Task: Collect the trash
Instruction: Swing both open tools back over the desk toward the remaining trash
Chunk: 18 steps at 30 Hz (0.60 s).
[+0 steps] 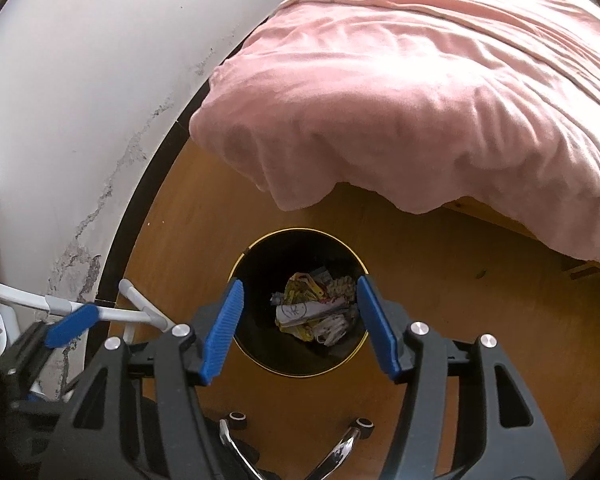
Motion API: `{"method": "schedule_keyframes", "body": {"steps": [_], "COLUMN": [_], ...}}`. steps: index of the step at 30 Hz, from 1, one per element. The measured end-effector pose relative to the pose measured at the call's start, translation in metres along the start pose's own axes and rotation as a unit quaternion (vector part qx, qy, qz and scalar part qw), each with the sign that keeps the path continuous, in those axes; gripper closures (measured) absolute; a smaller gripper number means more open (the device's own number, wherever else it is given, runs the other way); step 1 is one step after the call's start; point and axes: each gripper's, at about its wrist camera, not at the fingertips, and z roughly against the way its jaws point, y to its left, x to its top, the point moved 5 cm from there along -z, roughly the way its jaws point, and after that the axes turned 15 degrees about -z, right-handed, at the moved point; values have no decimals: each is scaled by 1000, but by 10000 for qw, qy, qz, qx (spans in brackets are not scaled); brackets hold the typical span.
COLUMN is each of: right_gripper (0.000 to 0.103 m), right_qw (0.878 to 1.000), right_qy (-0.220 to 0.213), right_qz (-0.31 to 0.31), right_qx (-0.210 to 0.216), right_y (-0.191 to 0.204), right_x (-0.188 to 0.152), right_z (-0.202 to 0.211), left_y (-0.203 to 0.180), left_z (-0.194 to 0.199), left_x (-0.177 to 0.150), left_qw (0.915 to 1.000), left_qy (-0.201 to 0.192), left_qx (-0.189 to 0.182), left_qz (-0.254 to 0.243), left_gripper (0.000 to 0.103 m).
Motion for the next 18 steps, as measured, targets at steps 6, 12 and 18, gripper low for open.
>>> {"method": "schedule_keyframes", "body": {"steps": [6,12,18], "right_gripper": [37,30,29], "right_qw": [9954,9744,9409], "right_qy": [-493,-729,-469], "right_qz": [796,1835,2794], "right_qx": [187,1076,1859], "right_y": [55,164,276], "right_x": [-8,-45,-108], "right_z": [64,128,145], "left_y": [6,50,149], "left_z": [103,215,314], "left_x": [5,-27,-134], "left_qw": [9977,9896,9517], "left_qy": [-574,-947,-794], "left_qx": [342,1070,2606], "left_qz": [-95,197,1417], "left_gripper": [15,11,11]}}
